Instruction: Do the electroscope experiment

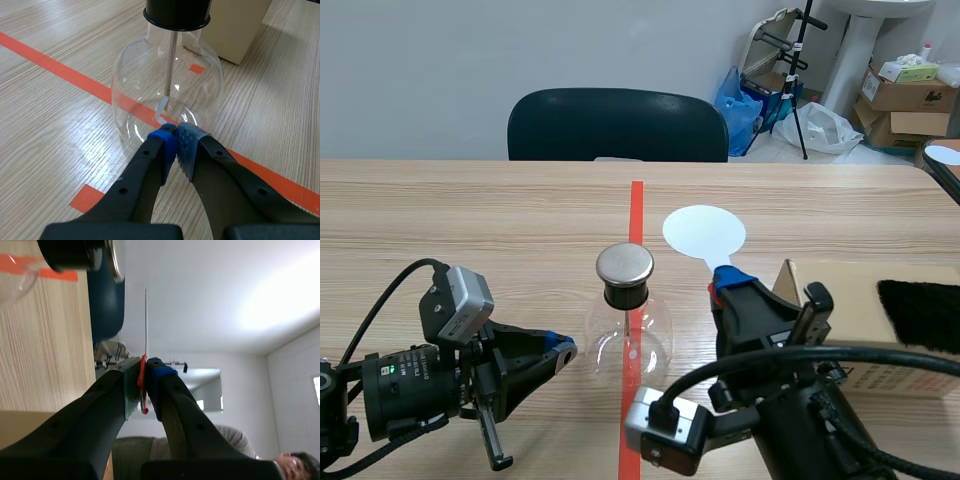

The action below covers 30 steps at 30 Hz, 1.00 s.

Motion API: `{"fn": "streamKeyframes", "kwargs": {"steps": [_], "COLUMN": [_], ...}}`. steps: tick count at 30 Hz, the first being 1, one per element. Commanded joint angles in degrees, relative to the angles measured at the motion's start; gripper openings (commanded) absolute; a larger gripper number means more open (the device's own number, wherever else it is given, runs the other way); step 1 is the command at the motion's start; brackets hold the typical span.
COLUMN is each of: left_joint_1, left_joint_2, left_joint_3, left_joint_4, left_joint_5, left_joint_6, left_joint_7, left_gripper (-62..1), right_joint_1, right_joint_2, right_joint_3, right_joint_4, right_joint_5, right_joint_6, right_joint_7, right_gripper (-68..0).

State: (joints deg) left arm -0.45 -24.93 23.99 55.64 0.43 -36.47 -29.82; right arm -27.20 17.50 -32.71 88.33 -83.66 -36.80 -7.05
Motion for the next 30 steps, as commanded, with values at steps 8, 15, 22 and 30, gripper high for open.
{"fn": "streamKeyframes", "kwargs": {"steps": [8,15,22,30], "left_joint_1": [0.42,0.42,0.42,0.42], "left_joint_2": [0.15,0.15,0.15,0.15], "left_joint_3": [0.00,0.00,0.00,0.00], "left_joint_4": [1.42,1.42,1.42,1.42], "left_joint_5": [-0.81,-0.81,-0.81,-0.81], "left_joint_6": [-0.07,-0.07,-0.07,-0.07], "left_joint_7": [-0.79,-0.79,-0.79,-0.79], "left_gripper": [-59.2,-59.2,-59.2,-59.2], "right_joint_1": [0.68,0.70,0.70,0.70], "right_joint_2": [0.42,0.42,0.42,0.42], "right_joint_3": [0.50,0.50,0.50,0.50], "right_joint_4": [0.96,0.96,0.96,0.96], "right_joint_5": [-0.04,-0.04,-0.04,-0.04], "right_joint_6": [-0.63,-0.63,-0.63,-0.61], "right_joint_7": [8.59,13.11,13.97,14.08], "right_gripper": [-66.7,-66.7,-66.7,-66.7]}}
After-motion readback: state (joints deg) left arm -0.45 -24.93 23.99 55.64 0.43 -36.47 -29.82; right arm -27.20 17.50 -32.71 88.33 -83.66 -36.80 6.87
